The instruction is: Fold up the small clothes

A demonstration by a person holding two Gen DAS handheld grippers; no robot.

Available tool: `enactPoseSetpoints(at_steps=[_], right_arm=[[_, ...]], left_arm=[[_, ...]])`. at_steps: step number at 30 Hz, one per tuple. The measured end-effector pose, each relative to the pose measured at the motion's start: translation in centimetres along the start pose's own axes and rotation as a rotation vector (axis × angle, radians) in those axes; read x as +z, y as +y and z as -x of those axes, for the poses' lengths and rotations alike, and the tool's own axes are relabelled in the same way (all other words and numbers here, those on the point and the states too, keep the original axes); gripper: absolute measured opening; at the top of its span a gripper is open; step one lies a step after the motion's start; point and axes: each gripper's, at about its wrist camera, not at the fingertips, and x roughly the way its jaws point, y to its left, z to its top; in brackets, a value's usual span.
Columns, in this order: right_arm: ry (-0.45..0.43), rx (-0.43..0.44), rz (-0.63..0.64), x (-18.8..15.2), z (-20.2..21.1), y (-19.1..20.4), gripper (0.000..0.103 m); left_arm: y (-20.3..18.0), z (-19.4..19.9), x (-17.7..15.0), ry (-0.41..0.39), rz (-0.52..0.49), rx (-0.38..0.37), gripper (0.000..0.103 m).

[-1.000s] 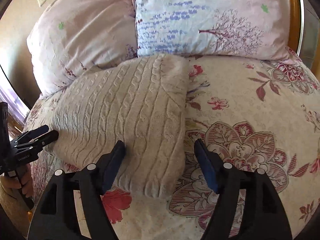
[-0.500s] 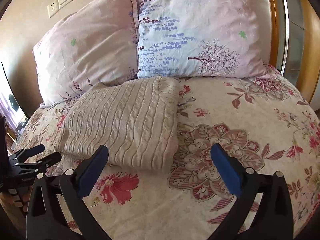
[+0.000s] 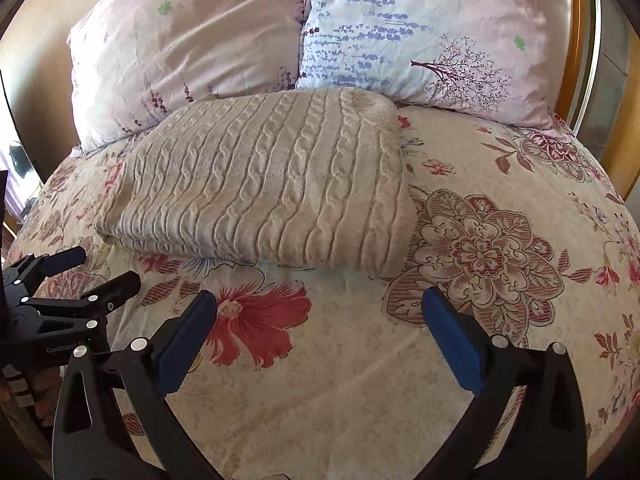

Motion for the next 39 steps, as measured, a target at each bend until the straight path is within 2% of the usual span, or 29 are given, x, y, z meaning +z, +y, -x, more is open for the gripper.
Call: enactPoseSetpoints(at_steps=[8, 12, 39], right_arm=[[0.058, -0.032, -0.020, 0.0, -1.2, -0.4, 0.102], [0.088, -0.074, 0.016, -0.1, -1.8, 0.3, 0.102], [0.081, -0.076, 0.014, -0.2, -1.6, 0.3, 0.102]], left_arm=[[0.1, -0.1, -0.1, -0.004, 0.013, -0.005, 0.101], [0.1, -0.2, -0.1, -0.002, 0.016, -0.009, 0.101], [0.1, -0.3, 0.1, -0.003, 0.007, -0.023, 0.101]])
